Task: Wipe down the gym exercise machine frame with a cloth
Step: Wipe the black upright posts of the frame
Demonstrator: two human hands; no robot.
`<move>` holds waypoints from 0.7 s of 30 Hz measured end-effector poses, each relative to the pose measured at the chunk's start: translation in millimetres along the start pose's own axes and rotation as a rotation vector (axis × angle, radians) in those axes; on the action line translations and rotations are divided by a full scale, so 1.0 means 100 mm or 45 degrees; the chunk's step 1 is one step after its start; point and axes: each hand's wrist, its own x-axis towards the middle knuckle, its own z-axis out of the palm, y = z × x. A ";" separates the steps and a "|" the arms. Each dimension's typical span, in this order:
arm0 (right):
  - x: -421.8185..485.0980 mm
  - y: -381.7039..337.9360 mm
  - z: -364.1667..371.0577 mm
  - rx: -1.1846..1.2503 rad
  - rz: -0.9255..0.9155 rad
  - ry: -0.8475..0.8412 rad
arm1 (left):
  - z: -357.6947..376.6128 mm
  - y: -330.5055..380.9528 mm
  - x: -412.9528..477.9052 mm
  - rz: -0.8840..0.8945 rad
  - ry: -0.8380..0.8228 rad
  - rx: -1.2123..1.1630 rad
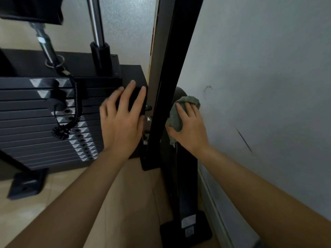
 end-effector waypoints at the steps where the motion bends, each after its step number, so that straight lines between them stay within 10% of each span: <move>1: -0.14 0.00 0.02 -0.004 0.007 0.027 | 0.01 -0.01 0.00 0.000 0.006 0.003; 21: 0.18 0.06 -0.16 -0.139 -0.120 -0.174 | 0.05 0.05 0.01 -0.055 0.067 -0.156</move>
